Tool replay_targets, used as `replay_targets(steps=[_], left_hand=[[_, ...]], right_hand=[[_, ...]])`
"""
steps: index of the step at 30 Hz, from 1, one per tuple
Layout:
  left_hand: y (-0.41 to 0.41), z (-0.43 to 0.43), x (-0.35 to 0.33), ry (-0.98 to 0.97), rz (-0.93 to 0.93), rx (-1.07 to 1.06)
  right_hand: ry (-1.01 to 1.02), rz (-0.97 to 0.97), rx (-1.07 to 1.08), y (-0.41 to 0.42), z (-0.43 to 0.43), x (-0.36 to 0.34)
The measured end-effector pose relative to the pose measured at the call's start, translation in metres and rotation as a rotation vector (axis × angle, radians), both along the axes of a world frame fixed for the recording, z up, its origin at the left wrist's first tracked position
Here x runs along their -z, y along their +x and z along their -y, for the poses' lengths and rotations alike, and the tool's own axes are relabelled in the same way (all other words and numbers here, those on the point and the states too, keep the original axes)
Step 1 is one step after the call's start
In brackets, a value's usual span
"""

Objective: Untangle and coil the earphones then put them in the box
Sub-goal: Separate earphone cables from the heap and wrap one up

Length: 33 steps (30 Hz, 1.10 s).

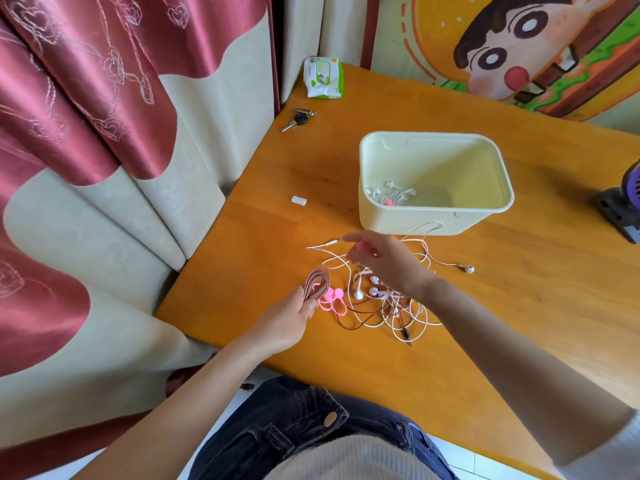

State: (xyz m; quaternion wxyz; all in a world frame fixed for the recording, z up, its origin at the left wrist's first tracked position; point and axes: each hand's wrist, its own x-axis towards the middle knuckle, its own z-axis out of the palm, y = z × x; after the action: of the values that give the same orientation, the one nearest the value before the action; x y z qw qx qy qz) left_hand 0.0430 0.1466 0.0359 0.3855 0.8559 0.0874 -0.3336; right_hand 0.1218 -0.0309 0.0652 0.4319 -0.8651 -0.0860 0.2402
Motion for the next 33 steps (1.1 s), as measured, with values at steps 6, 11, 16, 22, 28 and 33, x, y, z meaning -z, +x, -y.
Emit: replay_targets(steps=[6,11,16,22,28,33], left_hand=[[0.021,0.009,-0.012,-0.51,-0.159,-0.421],[0.02,0.015,-0.018,-0.782,-0.232,-0.547],[0.023,0.013,-0.02,-0.752,-0.145,-0.496],[0.022,0.004,-0.02,-0.742,-0.298,-0.354],[0.013,0.007,-0.02,-0.652,-0.314,-0.266],[0.006,0.007,-0.017,-0.538,-0.294,-0.055]], right_hand=[[0.023,0.184,-0.065,-0.006,-0.003,-0.011],[0.064,0.221,0.103,-0.017,-0.01,-0.006],[0.137,0.234,0.085,-0.029,-0.018,-0.006],[0.188,0.237,0.105,-0.034,-0.013,-0.004],[0.182,0.24,0.14,-0.034,-0.01,-0.005],[0.153,0.289,0.133,-0.03,-0.007,-0.009]])
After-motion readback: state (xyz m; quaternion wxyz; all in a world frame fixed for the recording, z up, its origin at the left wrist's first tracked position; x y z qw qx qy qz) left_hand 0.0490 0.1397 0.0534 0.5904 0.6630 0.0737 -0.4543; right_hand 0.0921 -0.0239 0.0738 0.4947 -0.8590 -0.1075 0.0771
